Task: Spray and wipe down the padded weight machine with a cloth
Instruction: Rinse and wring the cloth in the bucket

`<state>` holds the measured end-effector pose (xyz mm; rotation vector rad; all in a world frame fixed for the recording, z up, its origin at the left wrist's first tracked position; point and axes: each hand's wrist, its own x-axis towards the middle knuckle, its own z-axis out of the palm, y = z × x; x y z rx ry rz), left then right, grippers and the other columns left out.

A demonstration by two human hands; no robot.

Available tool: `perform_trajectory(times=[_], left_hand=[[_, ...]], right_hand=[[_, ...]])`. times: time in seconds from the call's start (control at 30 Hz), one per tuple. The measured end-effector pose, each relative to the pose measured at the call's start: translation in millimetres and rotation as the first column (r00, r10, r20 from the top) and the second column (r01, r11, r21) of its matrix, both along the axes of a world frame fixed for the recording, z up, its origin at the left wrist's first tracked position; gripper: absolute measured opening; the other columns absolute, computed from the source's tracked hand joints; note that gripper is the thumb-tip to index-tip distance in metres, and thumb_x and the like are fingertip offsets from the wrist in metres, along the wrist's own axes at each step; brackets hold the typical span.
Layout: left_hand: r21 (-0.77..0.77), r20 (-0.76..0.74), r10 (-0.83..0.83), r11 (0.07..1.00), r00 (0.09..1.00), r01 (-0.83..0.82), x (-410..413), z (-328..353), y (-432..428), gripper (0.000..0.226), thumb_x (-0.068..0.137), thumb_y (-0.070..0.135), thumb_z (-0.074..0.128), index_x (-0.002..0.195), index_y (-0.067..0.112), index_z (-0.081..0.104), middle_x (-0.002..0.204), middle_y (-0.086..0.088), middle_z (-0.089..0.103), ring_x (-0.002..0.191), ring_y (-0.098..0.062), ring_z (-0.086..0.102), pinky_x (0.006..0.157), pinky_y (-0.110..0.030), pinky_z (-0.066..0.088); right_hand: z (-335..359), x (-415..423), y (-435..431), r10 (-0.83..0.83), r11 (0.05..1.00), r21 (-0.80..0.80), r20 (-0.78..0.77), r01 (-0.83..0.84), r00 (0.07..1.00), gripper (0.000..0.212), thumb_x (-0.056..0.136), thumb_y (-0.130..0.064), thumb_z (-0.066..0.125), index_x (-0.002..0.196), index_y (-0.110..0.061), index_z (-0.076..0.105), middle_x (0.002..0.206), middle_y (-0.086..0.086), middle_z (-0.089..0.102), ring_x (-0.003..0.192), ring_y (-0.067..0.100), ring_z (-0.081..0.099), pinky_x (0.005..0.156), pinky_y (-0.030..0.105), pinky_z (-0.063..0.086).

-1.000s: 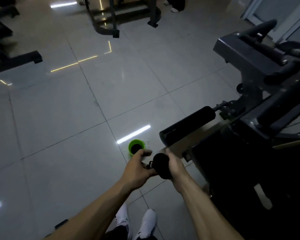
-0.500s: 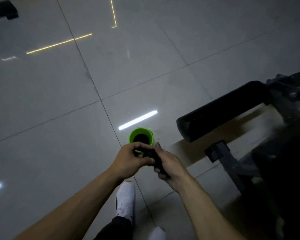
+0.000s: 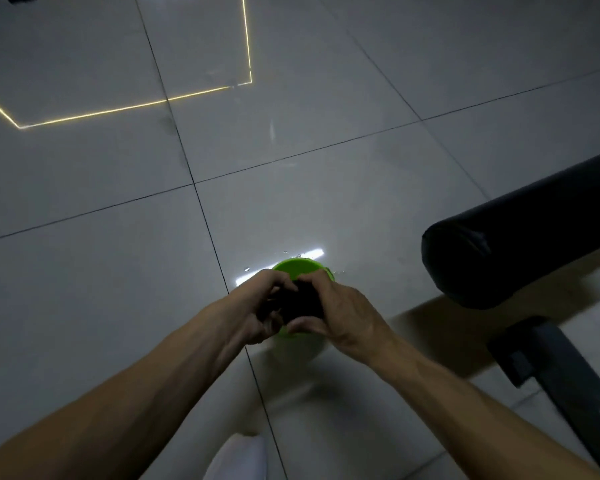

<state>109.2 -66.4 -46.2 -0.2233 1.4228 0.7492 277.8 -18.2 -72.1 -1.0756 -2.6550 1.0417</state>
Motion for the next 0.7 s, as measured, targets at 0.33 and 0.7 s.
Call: perform_trajectory(times=[0.33,0.7], left_hand=[[0.208,-0.978,0.105,0.325,0.183,0.923,5,-27,-21,0.054,0.100,0.050,0.049,0.148,0.026,0.053,0.161,0.015,0.037,0.139,-0.006,0.044,0.110,-0.022,0.037],[0.026,-0.837,0.531,0.284,-0.134,0.959,-11,-22,20,0.057,0.109,0.042,0.027,0.104,0.005,0.070,0.084,-0.009,0.062,0.072,-0.028,0.051,0.065,-0.044,0.041]], right_hand=[[7,-19,14,-0.719,-0.093,-0.945,0.283,0.315,0.635,0.039,0.106,-0.035,0.039,0.071,-0.023,0.049,0.052,-0.003,0.034,0.035,0.008,0.022,0.034,0.017,0.015],[38,-40,7,-0.735,-0.022,-0.974,0.170,0.227,0.657,0.043,0.098,-0.032,0.031,0.057,-0.021,0.040,0.043,-0.004,0.024,0.032,0.011,0.017,0.038,0.013,0.014]])
